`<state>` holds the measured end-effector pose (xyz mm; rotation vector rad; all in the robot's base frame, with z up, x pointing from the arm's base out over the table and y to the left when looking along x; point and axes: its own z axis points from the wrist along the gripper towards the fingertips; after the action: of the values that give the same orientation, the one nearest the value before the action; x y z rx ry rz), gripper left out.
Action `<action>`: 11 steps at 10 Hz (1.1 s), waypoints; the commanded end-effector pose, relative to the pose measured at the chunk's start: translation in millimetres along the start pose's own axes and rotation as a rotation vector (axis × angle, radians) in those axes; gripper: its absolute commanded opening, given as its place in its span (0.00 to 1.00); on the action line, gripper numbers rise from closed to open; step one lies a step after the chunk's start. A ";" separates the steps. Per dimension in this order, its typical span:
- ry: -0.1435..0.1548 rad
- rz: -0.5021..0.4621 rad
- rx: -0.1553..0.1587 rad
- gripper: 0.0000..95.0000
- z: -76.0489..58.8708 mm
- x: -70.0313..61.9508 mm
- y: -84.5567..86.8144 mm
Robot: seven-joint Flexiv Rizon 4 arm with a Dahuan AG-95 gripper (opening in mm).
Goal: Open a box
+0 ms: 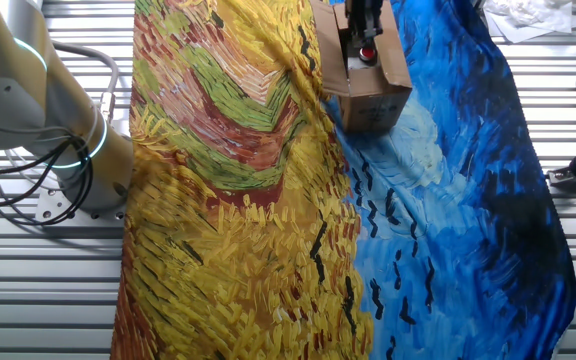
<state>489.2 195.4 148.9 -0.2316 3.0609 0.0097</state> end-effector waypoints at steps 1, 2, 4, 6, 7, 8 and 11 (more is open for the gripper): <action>0.002 0.001 0.000 0.00 -1.1 -4.0 -0.4; 0.002 0.001 0.000 0.00 -2.0 -5.3 -0.7; 0.001 -0.007 0.000 0.00 -5.6 -9.0 -2.9; 0.000 -0.009 -0.001 0.00 -7.8 -14.3 -5.7; 0.000 -0.008 -0.003 0.00 -8.1 -18.2 -6.3; 0.000 -0.010 -0.003 0.00 -8.3 -22.7 -6.6; 0.002 -0.007 -0.007 0.00 -9.7 -34.3 -6.0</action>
<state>525.4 194.8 161.9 -0.2422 3.0624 0.0214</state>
